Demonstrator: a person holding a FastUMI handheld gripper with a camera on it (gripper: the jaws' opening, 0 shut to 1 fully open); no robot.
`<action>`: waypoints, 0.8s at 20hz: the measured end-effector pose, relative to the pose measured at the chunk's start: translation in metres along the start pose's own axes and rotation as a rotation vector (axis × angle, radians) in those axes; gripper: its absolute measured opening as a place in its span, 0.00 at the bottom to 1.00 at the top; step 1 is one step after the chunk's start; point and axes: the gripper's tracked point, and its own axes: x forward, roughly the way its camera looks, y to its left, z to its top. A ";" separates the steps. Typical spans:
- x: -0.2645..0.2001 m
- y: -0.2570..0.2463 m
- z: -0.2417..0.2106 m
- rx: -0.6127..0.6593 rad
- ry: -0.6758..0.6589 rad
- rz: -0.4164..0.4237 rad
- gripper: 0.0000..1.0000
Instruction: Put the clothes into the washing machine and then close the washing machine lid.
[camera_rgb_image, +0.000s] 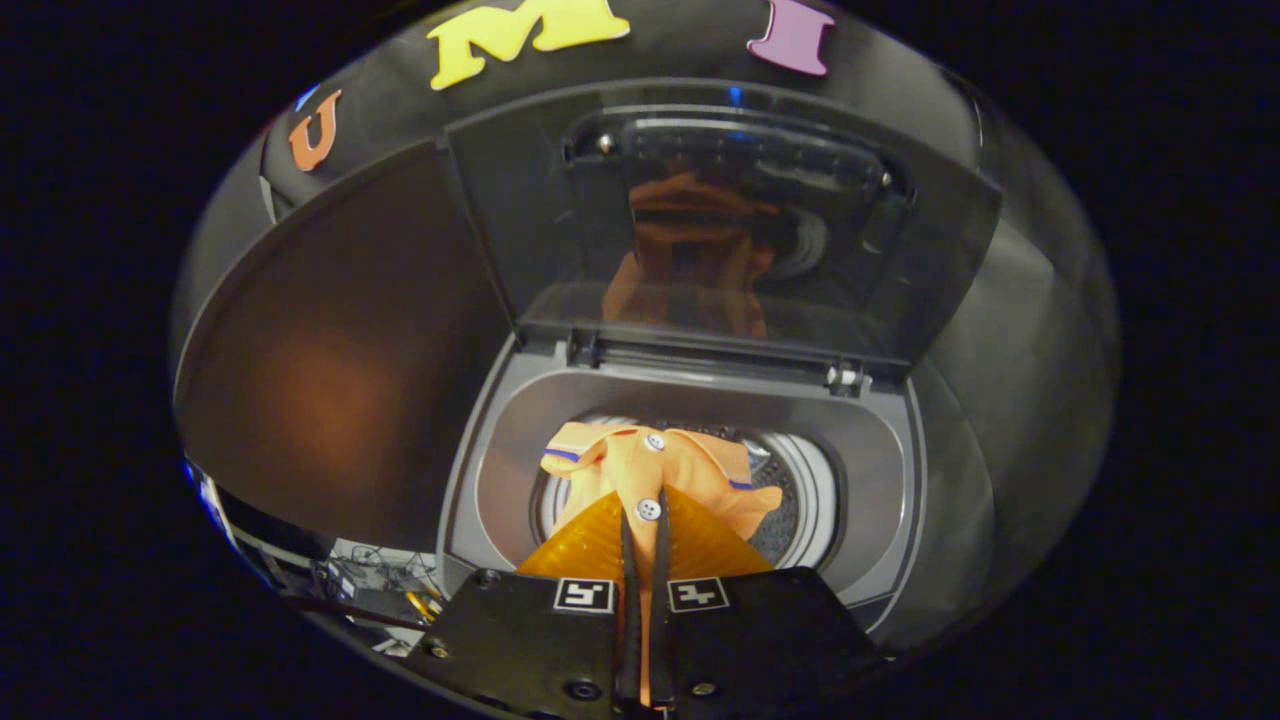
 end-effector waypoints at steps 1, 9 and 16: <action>0.008 -0.002 -0.004 0.006 0.026 -0.007 0.07; 0.043 -0.017 -0.034 0.053 0.193 -0.051 0.09; 0.045 -0.024 -0.032 0.067 0.152 -0.060 0.18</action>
